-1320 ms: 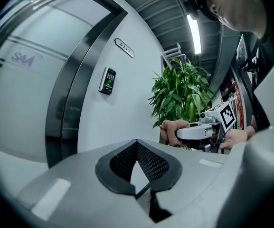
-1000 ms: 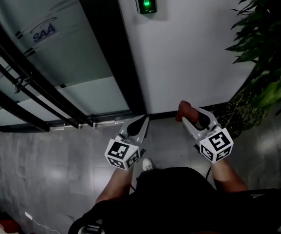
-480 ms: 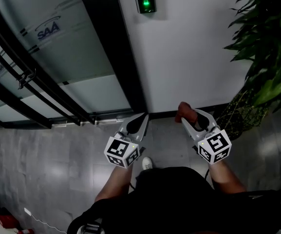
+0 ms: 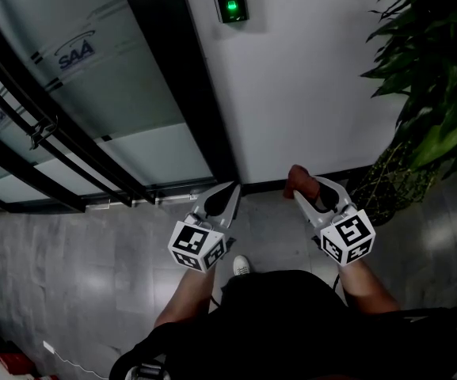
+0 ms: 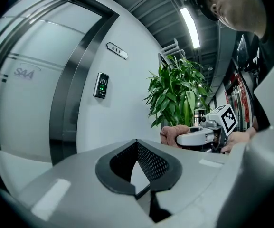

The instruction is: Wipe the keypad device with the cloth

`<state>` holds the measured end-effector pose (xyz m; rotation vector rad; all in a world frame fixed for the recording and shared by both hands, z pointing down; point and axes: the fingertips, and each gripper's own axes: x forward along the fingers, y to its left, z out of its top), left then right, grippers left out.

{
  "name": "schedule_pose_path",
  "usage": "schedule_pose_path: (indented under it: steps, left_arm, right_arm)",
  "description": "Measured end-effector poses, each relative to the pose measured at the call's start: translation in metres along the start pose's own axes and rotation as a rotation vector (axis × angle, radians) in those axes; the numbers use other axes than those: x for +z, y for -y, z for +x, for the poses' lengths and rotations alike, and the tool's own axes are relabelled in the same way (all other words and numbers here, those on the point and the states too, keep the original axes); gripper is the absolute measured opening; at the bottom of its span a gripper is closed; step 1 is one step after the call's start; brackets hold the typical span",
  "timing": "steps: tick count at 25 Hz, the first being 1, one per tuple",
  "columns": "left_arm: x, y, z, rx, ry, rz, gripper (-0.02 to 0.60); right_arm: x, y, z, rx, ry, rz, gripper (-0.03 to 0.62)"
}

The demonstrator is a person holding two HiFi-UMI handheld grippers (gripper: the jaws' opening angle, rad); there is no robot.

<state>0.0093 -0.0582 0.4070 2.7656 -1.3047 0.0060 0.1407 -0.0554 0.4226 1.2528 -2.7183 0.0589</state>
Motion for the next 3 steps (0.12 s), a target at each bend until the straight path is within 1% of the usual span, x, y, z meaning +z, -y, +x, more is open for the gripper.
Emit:
schedule_pose_path:
  steps: [3]
  left_arm:
    - [0.0005,0.0015,-0.0012,0.000,0.000,0.002,0.015]
  right_arm:
    - [-0.0014,-0.0009,-0.0019,0.001,-0.004,0.000,0.143]
